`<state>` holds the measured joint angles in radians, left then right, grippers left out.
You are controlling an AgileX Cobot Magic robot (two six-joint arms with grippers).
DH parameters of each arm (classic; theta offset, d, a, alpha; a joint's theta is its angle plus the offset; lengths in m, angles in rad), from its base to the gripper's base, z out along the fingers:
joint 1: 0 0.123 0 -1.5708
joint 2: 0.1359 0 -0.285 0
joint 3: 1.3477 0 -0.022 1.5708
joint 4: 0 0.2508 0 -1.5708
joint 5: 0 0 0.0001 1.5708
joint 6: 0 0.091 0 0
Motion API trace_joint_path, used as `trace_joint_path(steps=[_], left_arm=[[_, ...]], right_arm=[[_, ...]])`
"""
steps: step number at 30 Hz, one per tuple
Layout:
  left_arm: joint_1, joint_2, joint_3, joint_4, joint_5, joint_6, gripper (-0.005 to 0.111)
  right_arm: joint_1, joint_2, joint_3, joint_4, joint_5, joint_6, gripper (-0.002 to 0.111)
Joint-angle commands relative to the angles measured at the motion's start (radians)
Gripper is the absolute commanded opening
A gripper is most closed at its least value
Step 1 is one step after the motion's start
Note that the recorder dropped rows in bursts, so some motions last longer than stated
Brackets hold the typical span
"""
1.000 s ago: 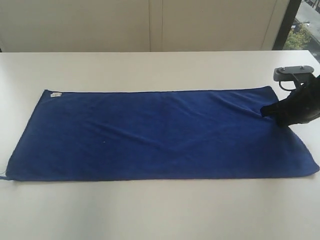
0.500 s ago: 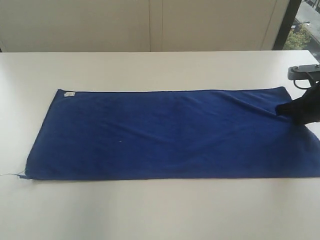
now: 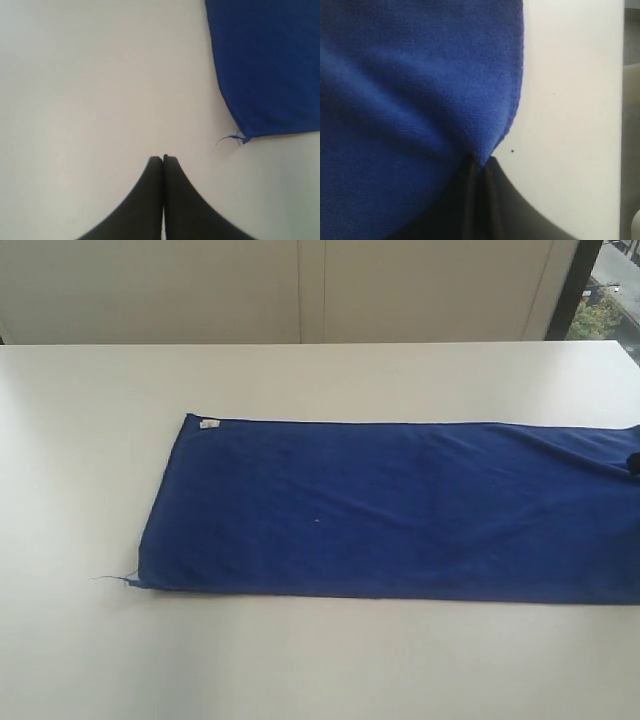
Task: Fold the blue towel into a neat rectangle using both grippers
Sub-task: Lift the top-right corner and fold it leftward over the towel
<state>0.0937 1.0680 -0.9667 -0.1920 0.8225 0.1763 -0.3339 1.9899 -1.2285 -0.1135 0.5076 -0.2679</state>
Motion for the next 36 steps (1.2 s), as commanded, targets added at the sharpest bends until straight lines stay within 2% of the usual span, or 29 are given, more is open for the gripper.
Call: trace_joint_path(steps=[1,7,14,23,36], left_arm=[[0.003,-0.009,0.007,-0.008,0.009,0.003,0.0],[0.003,-0.009,0.007,-0.008,0.009,0.003,0.0],[0.003,-0.009,0.007,-0.008,0.009,0.003,0.0],[0.003,-0.009,0.007,-0.008,0.009,0.003,0.0],[0.003,-0.009,0.007,-0.008,0.009,0.003,0.0]], right_arm=[[-0.015,-0.014,-0.012,-0.02,-0.02,0.011,0.002],[0.011,-0.068,-0.074,0.04,0.032,0.011,0.002],[0.109,-0.181,-0.167,0.103,0.193,0.011,0.001],[0.353,-0.301,-0.284,0.121,0.305,0.011,0.001],[0.73,-0.265,-0.49,0.133,0.328,0.008,0.001]])
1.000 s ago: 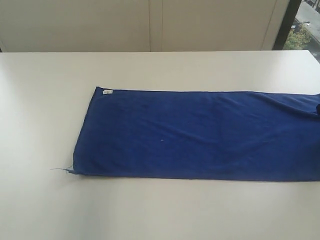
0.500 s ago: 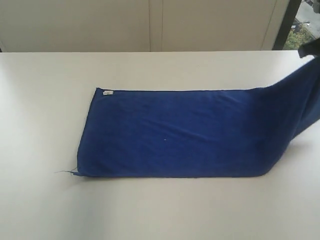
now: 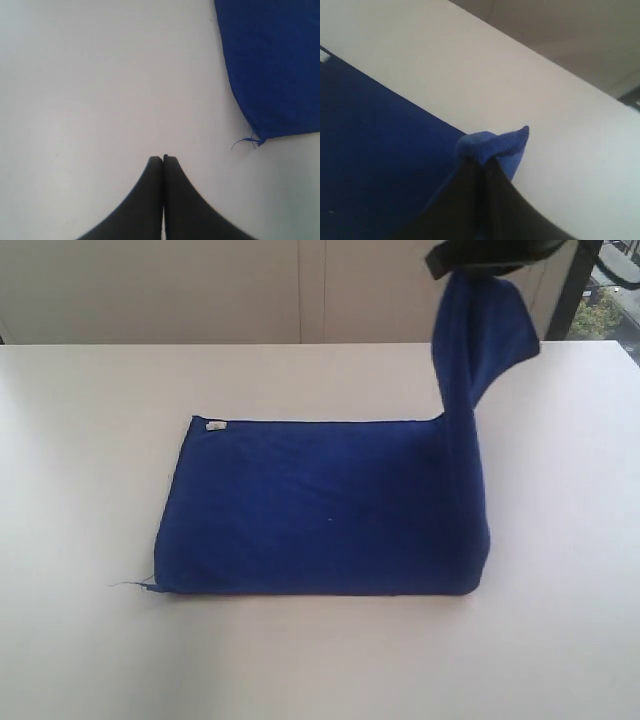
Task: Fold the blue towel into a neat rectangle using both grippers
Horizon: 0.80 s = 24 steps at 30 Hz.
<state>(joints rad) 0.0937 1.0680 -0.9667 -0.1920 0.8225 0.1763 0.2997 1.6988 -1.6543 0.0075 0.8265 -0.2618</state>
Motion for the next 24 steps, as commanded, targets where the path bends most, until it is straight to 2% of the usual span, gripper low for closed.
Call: trace_joint_path(steps=[1,10,14,19,21,24], left_arm=[[0.003,-0.009,0.007,-0.008,0.009,0.003,0.0],[0.003,-0.009,0.007,-0.008,0.009,0.003,0.0],[0.003,-0.009,0.007,-0.008,0.009,0.003,0.0],[0.003,-0.009,0.007,-0.008,0.009,0.003,0.0],[0.003,-0.009,0.007,-0.008,0.009,0.003,0.0],[0.003,-0.009,0.007,-0.008,0.009,0.003,0.0]], right_arm=[[0.121,0.044,-0.09,0.025,0.019,0.002,0.001],[0.365,0.314,-0.306,0.122,0.008,-0.023,0.0],[0.451,0.52,-0.365,0.135,-0.094,-0.044,0.0],[0.49,0.676,-0.392,0.161,-0.161,-0.055,0.0],[0.494,0.675,-0.392,0.163,-0.163,-0.055,0.007],[0.494,0.655,-0.403,0.163,-0.129,-0.055,0.032]])
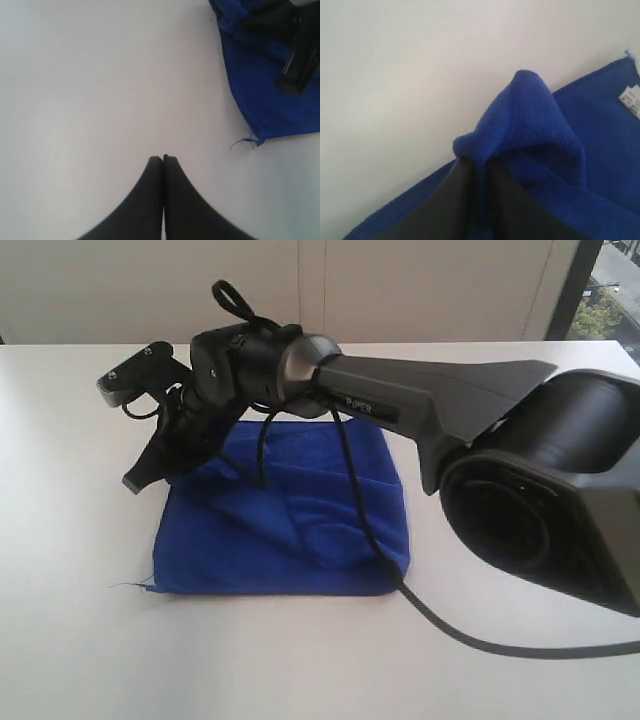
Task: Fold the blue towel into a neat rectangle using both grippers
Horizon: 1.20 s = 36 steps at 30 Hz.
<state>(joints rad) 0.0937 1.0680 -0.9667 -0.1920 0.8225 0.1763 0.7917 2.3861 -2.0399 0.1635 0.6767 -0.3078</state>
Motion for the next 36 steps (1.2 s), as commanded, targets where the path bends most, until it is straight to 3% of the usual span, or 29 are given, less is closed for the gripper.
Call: trace_joint_path(steps=[1,9,17,26,36], left_arm=[[0.003,-0.009,0.007,-0.008,0.009,0.003,0.0],[0.003,-0.009,0.007,-0.008,0.007,0.003,0.0],[0.003,-0.009,0.007,-0.008,0.007,0.003,0.0],[0.003,-0.009,0.007,-0.008,0.007,0.003,0.0],[0.003,-0.009,0.007,-0.008,0.007,0.003,0.0]], right_arm=[[0.002,-0.048,-0.026,-0.001,0.047,-0.001,0.04],[-0.093,-0.161,-0.056,-0.006,0.305,0.008,0.04],[-0.24,-0.161,-0.029,-0.006,0.398,-0.01,0.0],[-0.395,-0.13,-0.029,-0.004,0.353,-0.079,0.0],[-0.457,-0.022,-0.029,-0.006,0.278,-0.123,0.0]])
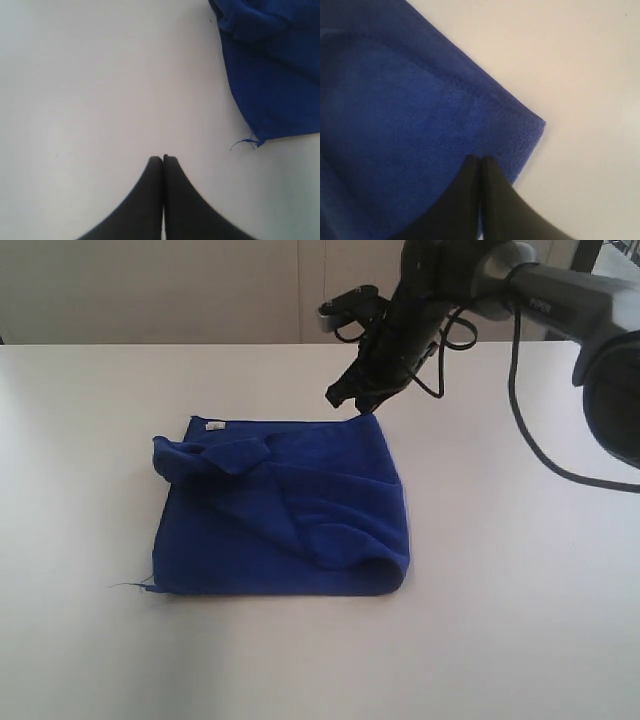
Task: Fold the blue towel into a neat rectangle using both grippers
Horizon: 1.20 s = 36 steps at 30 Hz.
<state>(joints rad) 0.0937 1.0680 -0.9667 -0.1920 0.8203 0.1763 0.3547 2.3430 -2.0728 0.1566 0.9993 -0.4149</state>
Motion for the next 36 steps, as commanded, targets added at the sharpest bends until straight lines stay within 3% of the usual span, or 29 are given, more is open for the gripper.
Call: trace_joint_path(steps=[1,21,29,36], left_arm=[[0.003,-0.009,0.007,-0.008,0.009,0.003,0.0],[0.003,-0.009,0.007,-0.022,-0.063,0.003,0.0],[0.003,0.068,0.011,-0.182,-0.023,0.019,0.0],[-0.016,0.249,0.011,-0.343,-0.025,0.179,0.0]], right_arm=[[-0.023,0.026,0.004,0.001,-0.054,-0.015,0.0],[-0.033,0.127,0.004,-0.013,-0.107,-0.015,0.0],[-0.071,0.127,0.004,-0.063,-0.016,0.032,0.0],[-0.116,0.127,0.004,-0.122,0.162,0.159,0.0]])
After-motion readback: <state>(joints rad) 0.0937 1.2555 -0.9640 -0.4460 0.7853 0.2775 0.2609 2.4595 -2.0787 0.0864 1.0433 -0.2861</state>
